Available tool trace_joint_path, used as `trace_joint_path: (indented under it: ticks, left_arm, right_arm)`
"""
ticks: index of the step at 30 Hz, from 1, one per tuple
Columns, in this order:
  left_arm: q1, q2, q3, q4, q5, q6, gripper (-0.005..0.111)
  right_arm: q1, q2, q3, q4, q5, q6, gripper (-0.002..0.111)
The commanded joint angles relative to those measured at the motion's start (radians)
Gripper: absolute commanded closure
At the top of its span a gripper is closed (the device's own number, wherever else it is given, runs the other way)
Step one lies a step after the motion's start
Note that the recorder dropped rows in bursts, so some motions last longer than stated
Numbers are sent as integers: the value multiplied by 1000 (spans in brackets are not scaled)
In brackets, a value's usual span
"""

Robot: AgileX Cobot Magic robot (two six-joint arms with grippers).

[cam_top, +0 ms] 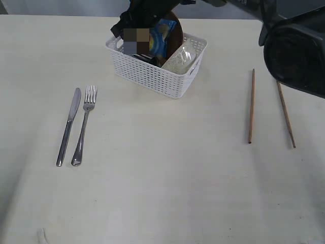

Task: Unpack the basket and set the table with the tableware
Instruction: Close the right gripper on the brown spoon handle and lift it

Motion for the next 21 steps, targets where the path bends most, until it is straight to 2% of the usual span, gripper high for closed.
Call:
trace_joint_path:
  ticks: [1, 8, 10, 14, 21]
  left_arm:
    - [-1, -4, 3, -4, -6, 0, 107]
    - [-1, -4, 3, -4, -6, 0, 107]
    - [-1, -4, 3, -4, -6, 0, 107]
    - [-1, -4, 3, 0, -6, 0, 107]
    - [-1, -4, 3, -4, -6, 0, 107]
  right_arm:
    - [-2, 20, -7, -25, -22, -13, 71]
    - [-2, 89, -7, -36, -18, -11, 71]
    - [-2, 91, -7, -48, -18, -11, 79]
    - [-2, 88, -7, -61, -21, -11, 108]
    - [-2, 42, -7, -63, -12, -11, 109]
